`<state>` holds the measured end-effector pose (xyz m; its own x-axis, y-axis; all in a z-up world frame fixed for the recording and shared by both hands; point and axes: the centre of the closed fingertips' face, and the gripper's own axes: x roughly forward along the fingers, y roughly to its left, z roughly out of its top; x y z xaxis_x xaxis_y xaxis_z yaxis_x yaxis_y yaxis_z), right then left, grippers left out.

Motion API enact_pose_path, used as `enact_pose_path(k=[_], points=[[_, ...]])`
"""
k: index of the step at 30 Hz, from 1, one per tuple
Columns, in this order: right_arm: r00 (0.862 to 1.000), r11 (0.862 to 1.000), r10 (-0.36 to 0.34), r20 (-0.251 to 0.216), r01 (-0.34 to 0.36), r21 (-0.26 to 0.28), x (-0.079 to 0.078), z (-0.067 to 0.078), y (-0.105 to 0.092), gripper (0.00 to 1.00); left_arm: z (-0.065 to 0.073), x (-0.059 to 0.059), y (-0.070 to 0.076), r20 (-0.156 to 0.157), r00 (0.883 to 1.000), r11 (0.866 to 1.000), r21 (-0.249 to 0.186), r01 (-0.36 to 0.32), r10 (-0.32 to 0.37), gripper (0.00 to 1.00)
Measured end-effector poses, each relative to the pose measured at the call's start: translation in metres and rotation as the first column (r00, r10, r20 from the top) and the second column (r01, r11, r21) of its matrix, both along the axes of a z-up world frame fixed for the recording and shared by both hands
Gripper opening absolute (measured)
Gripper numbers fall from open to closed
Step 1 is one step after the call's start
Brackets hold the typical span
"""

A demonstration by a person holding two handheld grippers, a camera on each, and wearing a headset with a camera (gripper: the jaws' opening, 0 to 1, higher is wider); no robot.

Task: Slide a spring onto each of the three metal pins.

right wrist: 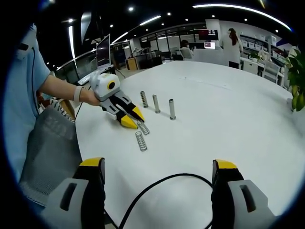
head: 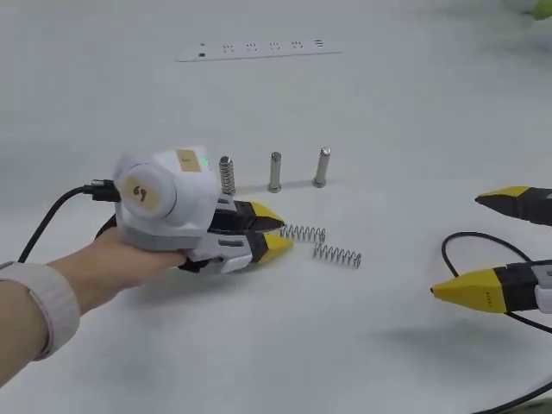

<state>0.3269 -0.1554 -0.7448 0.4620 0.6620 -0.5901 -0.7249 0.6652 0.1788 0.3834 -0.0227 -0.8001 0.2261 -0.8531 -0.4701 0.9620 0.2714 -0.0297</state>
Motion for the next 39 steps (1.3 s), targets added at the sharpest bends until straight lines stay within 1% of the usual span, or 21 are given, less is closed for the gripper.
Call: enact_pose_path(k=[3, 11, 12, 13, 15, 18, 21, 24, 27, 34, 39], points=[[1.000, 1.000, 0.000, -0.001, 0.000, -0.003, -0.001, -0.001, -0.001, 0.92, 0.000, 0.000, 0.000, 0.000, 1.000, 1.000, -0.001, 0.004, -0.004, 0.04], [1.000, 1.000, 0.004, -0.008, -0.004, -0.002, -0.002, -0.002, 0.000, 0.91, 0.000, 0.001, 0.001, 0.010, 1.000, 1.000, 0.006, 0.003, -0.003, 0.04], [1.000, 1.000, 0.005, -0.007, -0.005, -0.002, -0.002, -0.002, 0.001, 0.91, 0.000, 0.001, 0.001, 0.010, 1.000, 1.000, 0.007, 0.003, -0.003, 0.04], [1.000, 1.000, 0.007, -0.006, -0.007, -0.002, -0.002, -0.003, 0.001, 0.91, 0.000, 0.000, 0.001, 0.001, 1.000, 1.000, 0.007, 0.005, -0.005, 0.04], [1.000, 1.000, 0.009, -0.006, -0.009, -0.002, -0.002, -0.003, 0.002, 0.91, 0.000, 0.001, 0.001, 0.010, 1.000, 1.000, 0.009, 0.006, -0.006, 0.04], [1.000, 1.000, 0.012, -0.007, -0.012, -0.003, -0.002, -0.003, 0.003, 0.90, 0.000, 0.002, 0.002, 0.014, 1.000, 1.000, 0.012, 0.000, 0.000, 0.04], [1.000, 1.000, 0.014, -0.008, -0.014, -0.004, -0.003, -0.003, 0.004, 0.90, 0.000, 0.003, 0.003, 0.006, 1.000, 1.000, 0.011, -0.006, 0.006, 0.04], [1.000, 1.000, 0.019, -0.009, -0.019, -0.007, -0.004, -0.004, 0.004, 0.90, 0.001, 0.004, 0.002, 0.007, 1.000, 1.000, 0.007, -0.016, 0.016, 0.03], [1.000, 1.000, 0.022, -0.010, -0.022, -0.007, -0.005, -0.003, 0.005, 0.90, 0.003, 0.005, 0.002, 0.002, 1.000, 1.000, 0.002, -0.028, 0.028, 0.03], [1.000, 1.000, 0.029, -0.008, -0.029, -0.006, -0.004, -0.003, 0.008, 0.90, 0.005, 0.003, 0.004, -0.011, 0.999, 0.999, -0.003, -0.040, 0.040, 0.03], [0.999, 0.999, 0.037, -0.008, -0.037, -0.007, -0.004, -0.002, 0.011, 0.90, 0.007, 0.002, 0.007, -0.012, 0.999, 0.999, -0.005, -0.044, 0.044, 0.03]])
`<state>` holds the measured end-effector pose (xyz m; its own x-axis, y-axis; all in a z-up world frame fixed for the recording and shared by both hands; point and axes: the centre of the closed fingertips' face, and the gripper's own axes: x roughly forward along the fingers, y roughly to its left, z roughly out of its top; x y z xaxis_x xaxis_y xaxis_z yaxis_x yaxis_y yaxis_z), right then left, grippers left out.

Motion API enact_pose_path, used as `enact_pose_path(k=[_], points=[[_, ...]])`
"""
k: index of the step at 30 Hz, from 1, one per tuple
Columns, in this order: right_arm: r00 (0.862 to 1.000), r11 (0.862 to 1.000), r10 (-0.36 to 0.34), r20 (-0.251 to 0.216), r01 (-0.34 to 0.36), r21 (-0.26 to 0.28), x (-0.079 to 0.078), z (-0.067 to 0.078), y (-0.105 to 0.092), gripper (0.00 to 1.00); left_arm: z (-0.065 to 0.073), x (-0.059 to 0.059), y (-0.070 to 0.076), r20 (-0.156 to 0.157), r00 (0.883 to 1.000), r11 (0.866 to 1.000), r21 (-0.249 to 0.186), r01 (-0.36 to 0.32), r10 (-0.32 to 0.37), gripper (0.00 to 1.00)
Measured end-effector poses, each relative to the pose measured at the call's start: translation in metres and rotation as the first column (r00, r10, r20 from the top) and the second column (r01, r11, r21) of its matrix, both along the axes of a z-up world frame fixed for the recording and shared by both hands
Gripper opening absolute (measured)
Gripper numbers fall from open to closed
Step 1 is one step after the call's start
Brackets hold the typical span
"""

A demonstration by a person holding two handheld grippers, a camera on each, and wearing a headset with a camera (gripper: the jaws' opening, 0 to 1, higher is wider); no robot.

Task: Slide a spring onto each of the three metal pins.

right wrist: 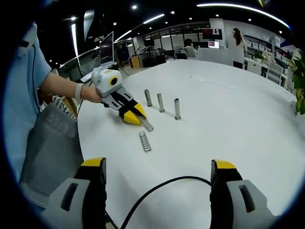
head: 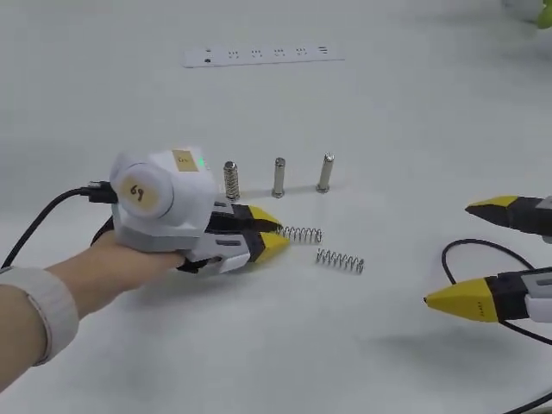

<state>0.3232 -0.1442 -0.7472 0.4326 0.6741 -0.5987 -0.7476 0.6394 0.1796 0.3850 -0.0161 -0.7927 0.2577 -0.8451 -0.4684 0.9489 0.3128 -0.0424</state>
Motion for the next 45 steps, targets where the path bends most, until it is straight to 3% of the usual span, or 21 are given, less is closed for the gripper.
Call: enact_pose_path(k=[7, 15, 23, 30, 39, 45], points=[[1.000, 1.000, 0.016, 0.011, -0.016, -0.001, 0.003, 0.005, 0.005, 0.90, 0.010, 0.000, 0.006, -0.008, 1.000, 0.999, -0.031, -0.030, 0.030, 0.03], [0.998, 0.999, 0.048, 0.039, -0.048, -0.001, 0.008, 0.015, 0.017, 0.88, 0.026, -0.007, 0.008, 0.009, 0.999, 0.997, -0.065, -0.031, 0.031, 0.03], [0.993, 0.996, 0.083, 0.082, -0.084, 0.004, 0.014, 0.032, 0.028, 0.81, 0.047, -0.021, 0.002, 0.011, 1.000, 0.991, -0.134, -0.020, 0.022, 0.03], [0.986, 0.991, 0.129, 0.102, -0.131, 0.021, 0.013, 0.041, 0.042, 0.74, 0.054, -0.033, 0.000, 0.006, 1.000, 0.986, -0.163, -0.020, 0.021, 0.03], [0.971, 0.974, 0.223, 0.083, -0.226, 0.025, 0.004, 0.043, 0.065, 0.57, 0.067, -0.043, -0.007, 0.008, 1.000, 0.979, -0.206, -0.008, 0.010, 0.03], [0.956, 0.957, 0.287, 0.059, -0.289, 0.027, -0.002, 0.043, 0.077, 0.38, 0.072, -0.048, -0.008, 0.007, 1.000, 0.974, -0.227, -0.005, 0.007, 0.03]])
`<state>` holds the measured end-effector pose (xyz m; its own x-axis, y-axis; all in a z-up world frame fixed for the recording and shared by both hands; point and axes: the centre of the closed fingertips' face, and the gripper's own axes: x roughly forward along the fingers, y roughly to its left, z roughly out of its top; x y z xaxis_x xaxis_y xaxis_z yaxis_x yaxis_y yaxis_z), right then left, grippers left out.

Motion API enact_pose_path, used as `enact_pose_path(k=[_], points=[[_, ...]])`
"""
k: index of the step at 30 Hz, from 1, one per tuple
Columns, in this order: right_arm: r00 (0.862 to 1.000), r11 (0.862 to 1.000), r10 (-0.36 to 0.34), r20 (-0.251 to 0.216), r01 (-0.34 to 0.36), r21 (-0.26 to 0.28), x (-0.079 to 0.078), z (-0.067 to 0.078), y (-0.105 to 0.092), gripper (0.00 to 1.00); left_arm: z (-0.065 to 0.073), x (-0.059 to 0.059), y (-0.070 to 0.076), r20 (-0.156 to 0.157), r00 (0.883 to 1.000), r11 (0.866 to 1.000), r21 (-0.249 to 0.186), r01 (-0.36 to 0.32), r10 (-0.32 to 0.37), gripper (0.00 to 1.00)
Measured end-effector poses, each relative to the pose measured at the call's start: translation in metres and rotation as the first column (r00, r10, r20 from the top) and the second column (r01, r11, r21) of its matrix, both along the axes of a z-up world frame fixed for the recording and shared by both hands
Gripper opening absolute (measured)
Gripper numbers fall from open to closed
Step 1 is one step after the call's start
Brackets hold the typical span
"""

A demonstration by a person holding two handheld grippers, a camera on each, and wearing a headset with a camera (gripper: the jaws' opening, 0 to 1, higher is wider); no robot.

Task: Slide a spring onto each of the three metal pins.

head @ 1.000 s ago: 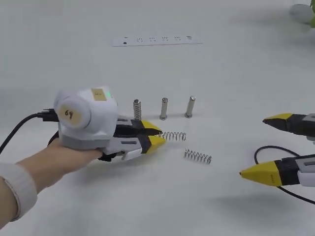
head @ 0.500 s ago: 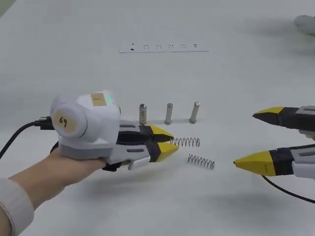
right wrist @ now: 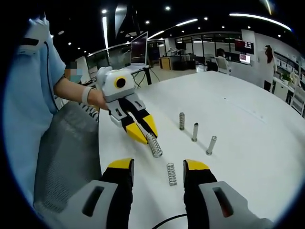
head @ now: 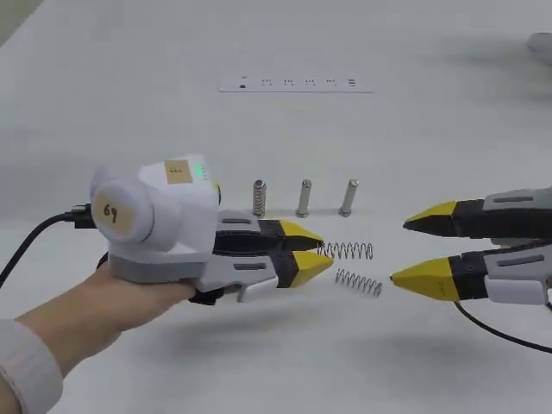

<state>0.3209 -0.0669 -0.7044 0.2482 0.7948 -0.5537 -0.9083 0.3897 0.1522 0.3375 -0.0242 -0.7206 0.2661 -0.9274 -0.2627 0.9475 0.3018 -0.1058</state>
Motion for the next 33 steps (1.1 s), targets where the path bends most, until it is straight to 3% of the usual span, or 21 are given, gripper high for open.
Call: enact_pose_path(k=[17, 33], points=[[0.997, 0.997, 0.073, -0.021, -0.073, -0.011, -0.004, -0.002, 0.014, 0.23, 0.010, -0.007, -0.002, -0.007, 1.000, 0.999, -0.041, 0.009, -0.009, 0.03], [0.995, 0.995, 0.101, -0.025, -0.101, -0.017, -0.005, -0.001, 0.020, 0.12, 0.011, -0.009, -0.002, -0.012, 1.000, 0.999, -0.044, 0.016, -0.016, 0.03]])
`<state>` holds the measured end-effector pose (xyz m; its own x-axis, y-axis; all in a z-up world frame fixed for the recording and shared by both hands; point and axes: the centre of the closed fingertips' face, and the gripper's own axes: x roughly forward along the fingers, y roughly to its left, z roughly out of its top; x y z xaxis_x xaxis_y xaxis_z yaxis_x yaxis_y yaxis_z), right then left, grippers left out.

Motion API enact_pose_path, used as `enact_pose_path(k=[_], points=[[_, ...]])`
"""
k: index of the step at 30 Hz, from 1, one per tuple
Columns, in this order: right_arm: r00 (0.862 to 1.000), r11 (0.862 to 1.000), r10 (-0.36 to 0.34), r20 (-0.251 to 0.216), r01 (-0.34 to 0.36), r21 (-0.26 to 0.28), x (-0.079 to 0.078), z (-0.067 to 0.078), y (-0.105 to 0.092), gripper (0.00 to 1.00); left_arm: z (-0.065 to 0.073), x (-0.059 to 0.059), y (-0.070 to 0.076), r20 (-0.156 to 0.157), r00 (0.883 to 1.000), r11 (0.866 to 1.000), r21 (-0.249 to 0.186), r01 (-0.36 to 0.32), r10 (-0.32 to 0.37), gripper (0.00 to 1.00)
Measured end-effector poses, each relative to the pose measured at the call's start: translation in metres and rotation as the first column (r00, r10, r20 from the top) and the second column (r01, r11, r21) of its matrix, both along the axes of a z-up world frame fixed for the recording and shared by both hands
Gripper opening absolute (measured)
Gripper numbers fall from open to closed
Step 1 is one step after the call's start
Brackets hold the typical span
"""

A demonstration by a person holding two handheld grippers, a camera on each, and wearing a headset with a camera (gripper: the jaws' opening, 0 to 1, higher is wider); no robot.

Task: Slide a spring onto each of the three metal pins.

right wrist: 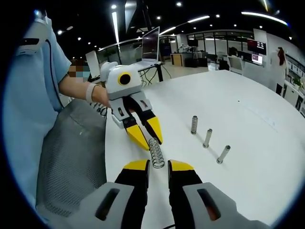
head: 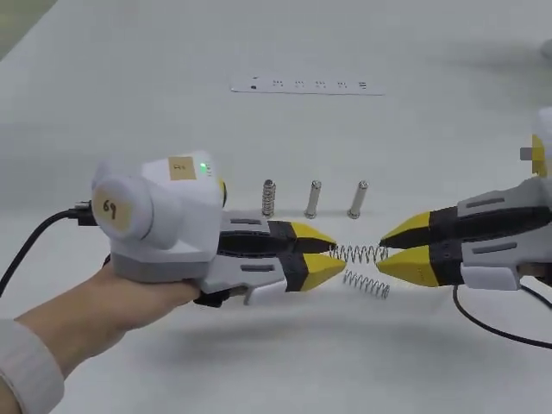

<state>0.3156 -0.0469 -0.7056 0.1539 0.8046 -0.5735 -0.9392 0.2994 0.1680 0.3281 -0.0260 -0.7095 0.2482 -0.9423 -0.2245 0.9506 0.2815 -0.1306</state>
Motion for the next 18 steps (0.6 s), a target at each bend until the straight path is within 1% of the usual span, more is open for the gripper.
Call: enact_pose_path(k=[2, 7, 12, 14, 15, 17, 18], points=[[1.000, 1.000, 0.003, -0.008, -0.003, 0.001, -0.0011, -0.0006, 0.0005, 0.12, -0.0006, 0.0000, 0.0002, 0.000, 1.000, 1.000, 0.003, 0.000, 0.000, 0.03], [1.000, 1.000, 0.012, -0.006, -0.012, -0.007, -0.0020, -0.0021, 0.0004, 0.09, -0.0006, -0.0003, 0.0003, 0.000, 1.000, 1.000, 0.003, 0.001, -0.001, 0.03], [1.000, 0.999, 0.028, -0.001, -0.028, -0.018, -0.0035, -0.0037, 0.0007, 0.09, -0.0014, -0.0019, -0.0005, -0.006, 1.000, 1.000, 0.002, 0.005, -0.005, 0.03], [0.999, 0.999, 0.031, -0.017, -0.032, -0.019, -0.0056, -0.0042, 0.0012, 0.08, -0.0020, -0.0030, -0.0008, -0.008, 1.000, 1.000, 0.003, 0.009, -0.009, 0.03], [0.999, 0.999, 0.030, -0.016, -0.031, -0.025, -0.0051, -0.0048, 0.0011, 0.08, -0.0026, -0.0029, -0.0007, -0.005, 1.000, 1.000, 0.005, 0.008, -0.008, 0.03], [0.999, 0.998, 0.040, -0.028, -0.042, -0.041, -0.0072, -0.0067, 0.0015, 0.08, -0.0042, -0.0046, -0.0012, -0.006, 1.000, 1.000, 0.010, 0.014, -0.014, 0.04], [0.999, 0.998, 0.042, -0.024, -0.043, -0.048, -0.0070, -0.0073, 0.0019, 0.08, -0.0054, -0.0048, -0.0014, -0.005, 1.000, 1.000, 0.014, 0.013, -0.013, 0.04]])
